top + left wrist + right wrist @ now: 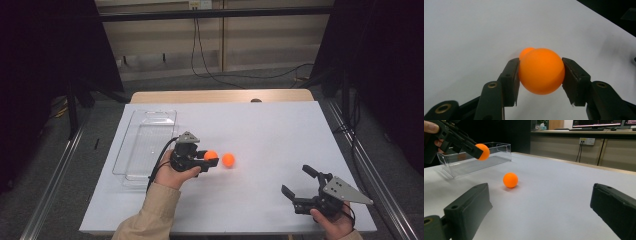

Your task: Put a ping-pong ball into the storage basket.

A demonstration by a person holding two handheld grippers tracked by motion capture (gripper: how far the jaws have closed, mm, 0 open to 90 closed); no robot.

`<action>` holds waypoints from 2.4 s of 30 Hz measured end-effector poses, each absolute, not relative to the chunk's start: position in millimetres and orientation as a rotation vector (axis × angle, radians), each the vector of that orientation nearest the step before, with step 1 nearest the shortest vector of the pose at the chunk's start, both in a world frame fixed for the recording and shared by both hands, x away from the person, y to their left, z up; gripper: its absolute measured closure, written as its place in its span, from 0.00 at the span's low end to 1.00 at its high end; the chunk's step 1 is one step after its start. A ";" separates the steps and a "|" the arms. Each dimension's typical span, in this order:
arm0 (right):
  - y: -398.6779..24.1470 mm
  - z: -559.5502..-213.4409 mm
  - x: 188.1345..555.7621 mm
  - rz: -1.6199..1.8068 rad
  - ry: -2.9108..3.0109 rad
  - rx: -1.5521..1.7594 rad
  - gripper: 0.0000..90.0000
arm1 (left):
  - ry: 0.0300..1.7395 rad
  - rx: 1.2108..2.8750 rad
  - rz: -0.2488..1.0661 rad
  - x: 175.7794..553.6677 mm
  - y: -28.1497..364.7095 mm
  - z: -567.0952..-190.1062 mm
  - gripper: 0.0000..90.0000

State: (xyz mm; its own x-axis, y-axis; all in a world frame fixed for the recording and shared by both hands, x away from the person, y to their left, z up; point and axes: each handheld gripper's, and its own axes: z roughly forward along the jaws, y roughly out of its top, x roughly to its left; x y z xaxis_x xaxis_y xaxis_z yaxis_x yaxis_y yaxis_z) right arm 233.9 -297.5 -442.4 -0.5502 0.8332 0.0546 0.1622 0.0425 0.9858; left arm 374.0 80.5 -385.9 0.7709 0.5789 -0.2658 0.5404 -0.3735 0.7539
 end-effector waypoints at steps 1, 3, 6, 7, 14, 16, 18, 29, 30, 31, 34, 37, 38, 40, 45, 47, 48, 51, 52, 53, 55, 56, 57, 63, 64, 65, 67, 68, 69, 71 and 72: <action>-297.5 -442.4 233.9 1.550 1.766 1.004 0.02 | 0.839 2.045 0.055 374.1 81.1 -385.7 0.57; -297.5 -442.5 234.0 1.550 1.768 1.002 0.02 | 0.841 2.044 0.052 374.6 82.6 -385.1 0.57; -297.3 -442.7 234.2 1.549 1.769 1.003 0.02 | 0.846 2.040 0.052 375.0 84.0 -384.8 0.57; -297.3 -442.6 234.1 1.549 1.768 1.001 0.02 | 0.849 2.039 0.052 374.9 84.3 -384.7 0.57; -297.6 -442.6 234.2 1.550 1.766 1.001 0.02 | 0.859 2.040 0.050 375.5 85.9 -385.1 0.57; -297.6 -442.6 234.2 1.550 1.766 1.003 0.03 | 0.859 2.040 0.049 375.9 87.0 -385.2 0.57; -297.5 -442.7 234.3 1.551 1.767 1.003 0.02 | 0.864 2.037 0.049 376.2 88.1 -384.9 0.57; -297.2 -443.0 234.4 1.550 1.768 1.002 0.02 | 0.890 2.016 0.056 378.0 95.6 -381.7 0.57; -297.2 -442.9 234.4 1.550 1.768 1.002 0.02 | 0.891 2.014 0.056 378.1 96.1 -381.5 0.57; -297.2 -442.9 234.4 1.552 1.768 1.000 0.02 | 0.893 2.014 0.059 378.5 96.9 -381.1 0.57; -297.2 -442.9 234.3 1.551 1.768 1.001 0.02 | 0.900 2.015 0.059 378.9 98.4 -380.5 0.57; -297.3 -442.9 234.4 1.552 1.768 1.000 0.02 | 0.905 2.010 0.061 379.0 99.4 -380.0 0.57; -297.3 -442.8 234.4 1.552 1.768 1.000 0.02 | 0.905 2.010 0.060 378.9 99.5 -379.9 0.57; -297.2 -442.8 234.3 1.551 1.768 0.999 0.02 | 0.907 2.010 0.061 379.0 99.8 -379.7 0.57; -297.3 -442.7 234.3 1.551 1.768 0.998 0.02 | 0.913 2.009 0.066 379.2 101.1 -379.0 0.57; -297.3 -442.7 234.4 1.552 1.769 0.998 0.02 | 0.918 2.003 0.065 379.3 102.2 -378.3 0.57; -297.2 -442.7 234.3 1.553 1.769 0.998 0.02 | 0.918 2.005 0.066 379.5 103.1 -377.7 0.57; -297.3 -442.7 234.3 1.551 1.770 0.997 0.02 | 0.923 2.001 0.067 379.4 104.4 -376.7 0.57; -297.3 -442.6 234.2 1.551 1.770 0.996 0.02 | 0.923 2.002 0.070 379.4 104.7 -376.6 0.57; -297.2 -442.7 234.2 1.552 1.770 0.996 0.02 | 0.925 2.003 0.071 379.3 104.9 -376.5 0.57; -297.3 -442.6 234.2 1.551 1.770 0.996 0.02 | 0.926 2.003 0.072 379.6 105.2 -376.6 0.57; -297.2 -442.6 234.2 1.551 1.769 0.996 0.02 | 0.927 2.003 0.071 379.7 105.5 -376.5 0.57; -297.2 -442.6 234.3 1.551 1.770 0.996 0.02 | 0.925 2.007 0.071 380.0 106.2 -376.2 0.57; -296.8 -442.8 234.3 1.550 1.774 0.996 0.02 | 0.934 1.995 0.075 380.7 110.1 -374.6 0.57; -296.9 -442.7 234.3 1.549 1.773 0.995 0.02 | 0.938 1.990 0.072 380.8 110.6 -374.5 0.57; -297.0 -442.8 234.2 1.549 1.772 0.997 0.02 | 0.941 1.986 0.073 380.8 110.7 -374.5 0.57; -297.2 -442.7 234.3 1.551 1.771 0.997 0.03 | 0.941 1.988 0.074 380.9 111.2 -374.3 0.57; -297.2 -442.7 234.3 1.551 1.770 0.997 0.03 | 0.941 1.989 0.075 380.9 111.3 -374.2 0.57; -297.2 -442.7 234.2 1.551 1.771 0.997 0.02 | 0.938 1.995 0.076 381.2 112.2 -373.8 0.57; -297.0 -442.8 234.3 1.549 1.773 0.996 0.02 | 0.942 1.992 0.083 381.2 112.6 -373.6 0.57; -296.7 -442.8 234.2 1.549 1.772 0.999 0.02 | 0.943 1.990 0.078 381.2 113.0 -373.3 0.57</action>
